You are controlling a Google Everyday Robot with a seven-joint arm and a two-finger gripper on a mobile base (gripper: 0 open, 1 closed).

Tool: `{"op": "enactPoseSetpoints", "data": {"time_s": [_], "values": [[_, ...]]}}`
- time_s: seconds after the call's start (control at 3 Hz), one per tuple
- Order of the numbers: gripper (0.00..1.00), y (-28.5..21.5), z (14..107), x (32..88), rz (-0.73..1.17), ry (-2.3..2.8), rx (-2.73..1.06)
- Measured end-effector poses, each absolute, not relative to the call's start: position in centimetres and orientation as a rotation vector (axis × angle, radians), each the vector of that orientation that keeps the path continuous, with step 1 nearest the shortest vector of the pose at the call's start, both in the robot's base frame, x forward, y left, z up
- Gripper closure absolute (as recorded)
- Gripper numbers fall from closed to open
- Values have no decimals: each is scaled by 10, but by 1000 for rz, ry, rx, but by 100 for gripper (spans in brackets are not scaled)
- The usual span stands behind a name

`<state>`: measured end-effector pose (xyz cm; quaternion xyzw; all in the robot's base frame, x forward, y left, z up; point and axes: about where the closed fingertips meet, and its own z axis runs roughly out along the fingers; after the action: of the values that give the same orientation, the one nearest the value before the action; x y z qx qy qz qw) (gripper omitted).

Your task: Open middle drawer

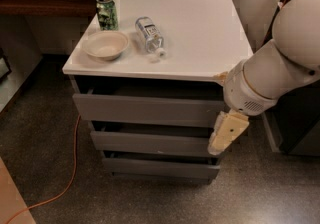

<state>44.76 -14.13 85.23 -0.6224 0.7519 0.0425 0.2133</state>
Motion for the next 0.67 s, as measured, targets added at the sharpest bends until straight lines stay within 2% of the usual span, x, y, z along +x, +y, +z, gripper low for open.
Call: {"op": "enactPoseSetpoints", "data": {"time_s": [0.67], "values": [[0,-108,801,487,136,1961,-1673]]}}
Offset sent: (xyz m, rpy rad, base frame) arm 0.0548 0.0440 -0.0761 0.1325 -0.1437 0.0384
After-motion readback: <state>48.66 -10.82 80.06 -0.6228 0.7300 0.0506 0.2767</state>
